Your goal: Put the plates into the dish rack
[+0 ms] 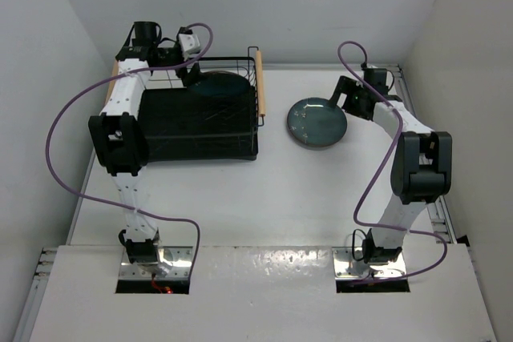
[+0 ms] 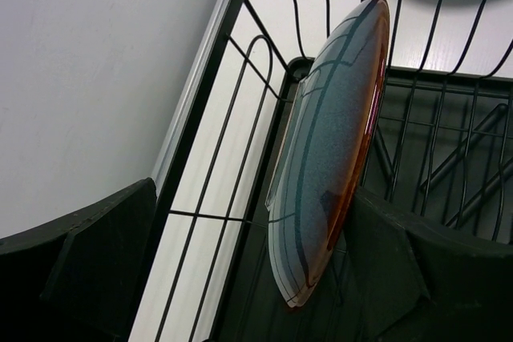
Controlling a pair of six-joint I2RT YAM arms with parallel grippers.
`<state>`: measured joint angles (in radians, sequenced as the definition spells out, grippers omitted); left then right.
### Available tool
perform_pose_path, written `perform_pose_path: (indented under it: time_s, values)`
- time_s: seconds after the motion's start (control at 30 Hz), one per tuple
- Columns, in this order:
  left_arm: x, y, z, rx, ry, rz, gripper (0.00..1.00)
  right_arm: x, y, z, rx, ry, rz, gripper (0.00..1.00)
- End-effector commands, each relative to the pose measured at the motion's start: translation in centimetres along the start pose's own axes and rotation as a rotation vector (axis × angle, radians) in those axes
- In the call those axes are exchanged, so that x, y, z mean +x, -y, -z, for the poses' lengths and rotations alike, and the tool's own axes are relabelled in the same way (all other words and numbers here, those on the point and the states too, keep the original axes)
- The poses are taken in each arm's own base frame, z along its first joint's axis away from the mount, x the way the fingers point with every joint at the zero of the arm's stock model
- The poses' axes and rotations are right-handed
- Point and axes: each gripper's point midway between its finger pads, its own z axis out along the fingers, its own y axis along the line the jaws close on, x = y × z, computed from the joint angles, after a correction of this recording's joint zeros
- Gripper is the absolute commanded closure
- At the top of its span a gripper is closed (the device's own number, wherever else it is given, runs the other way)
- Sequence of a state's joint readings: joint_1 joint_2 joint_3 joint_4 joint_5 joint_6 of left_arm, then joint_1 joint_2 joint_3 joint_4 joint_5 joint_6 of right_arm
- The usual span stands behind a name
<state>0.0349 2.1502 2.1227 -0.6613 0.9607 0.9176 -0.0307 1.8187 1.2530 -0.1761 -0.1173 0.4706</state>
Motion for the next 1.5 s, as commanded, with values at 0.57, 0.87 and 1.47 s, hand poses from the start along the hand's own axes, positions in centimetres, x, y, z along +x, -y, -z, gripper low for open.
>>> perform_pose_path:
  time_s: [0.57,0.87,1.47]
  values:
    - [-2.3,1.9,0.8,0.042,-0.013,-0.101,0.56,-2.6,-1.2,1.4,-0.051,0.088,0.015,0.01]
    - [-2.5,1.1,1.0,0.021,-0.024,-0.111,0.92,-2.5,-1.2,1.2,-0.060,0.085,0.010,0.01]
    - [-8.1,-4.8,2.1,-0.173,0.070,-0.155,1.00,-2.8,-1.7,1.3,-0.082,0.094,0.020,0.01]
